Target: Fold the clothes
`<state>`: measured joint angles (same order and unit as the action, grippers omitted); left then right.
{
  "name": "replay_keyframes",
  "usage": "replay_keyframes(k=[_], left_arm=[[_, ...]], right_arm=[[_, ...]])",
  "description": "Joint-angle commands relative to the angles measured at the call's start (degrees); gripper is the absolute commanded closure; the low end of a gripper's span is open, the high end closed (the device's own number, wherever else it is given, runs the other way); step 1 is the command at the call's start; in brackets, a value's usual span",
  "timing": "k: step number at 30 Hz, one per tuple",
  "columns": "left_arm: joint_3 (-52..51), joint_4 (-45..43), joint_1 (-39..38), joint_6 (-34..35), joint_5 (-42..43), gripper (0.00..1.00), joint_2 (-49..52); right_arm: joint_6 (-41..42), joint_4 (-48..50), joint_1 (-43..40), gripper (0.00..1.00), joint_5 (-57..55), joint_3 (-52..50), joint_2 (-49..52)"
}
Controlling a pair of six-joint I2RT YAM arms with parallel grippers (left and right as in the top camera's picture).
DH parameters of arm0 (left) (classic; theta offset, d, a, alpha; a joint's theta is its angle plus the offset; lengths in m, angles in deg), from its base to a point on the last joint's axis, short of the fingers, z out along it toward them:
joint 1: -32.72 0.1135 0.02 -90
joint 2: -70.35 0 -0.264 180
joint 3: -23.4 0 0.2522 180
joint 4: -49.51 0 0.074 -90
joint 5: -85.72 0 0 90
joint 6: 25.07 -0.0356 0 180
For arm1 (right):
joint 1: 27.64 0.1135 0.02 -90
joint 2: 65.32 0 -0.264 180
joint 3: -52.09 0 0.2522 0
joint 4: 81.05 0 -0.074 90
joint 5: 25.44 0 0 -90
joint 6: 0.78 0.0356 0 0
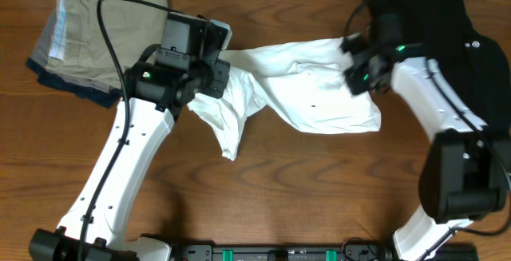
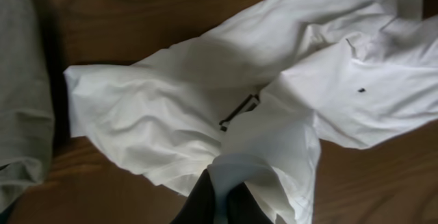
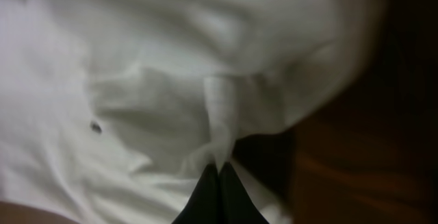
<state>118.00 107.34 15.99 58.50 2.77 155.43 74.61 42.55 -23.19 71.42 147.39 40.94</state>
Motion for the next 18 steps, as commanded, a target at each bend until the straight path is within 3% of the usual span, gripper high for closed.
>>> replay_keyframes(k=[1,10,18], left_arm=[[0.4,-0.4,2.2,-0.8,-1.4,0.94,-0.9],[0.4,-0.4,7.6,-0.8,-1.4,0.94,-1.0],[0.4,-0.7,8.3,-0.8,-1.3,0.94,-1.0]], right_arm=[[7.5,-0.7,-4.2,0.99,-1.0,5.4,-4.8],[12.5,-2.8,-12.1,0.99,-0.1,7.6,-5.2],[12.2,-2.5,-12.5,0.99,0.7,7.6,-4.9]])
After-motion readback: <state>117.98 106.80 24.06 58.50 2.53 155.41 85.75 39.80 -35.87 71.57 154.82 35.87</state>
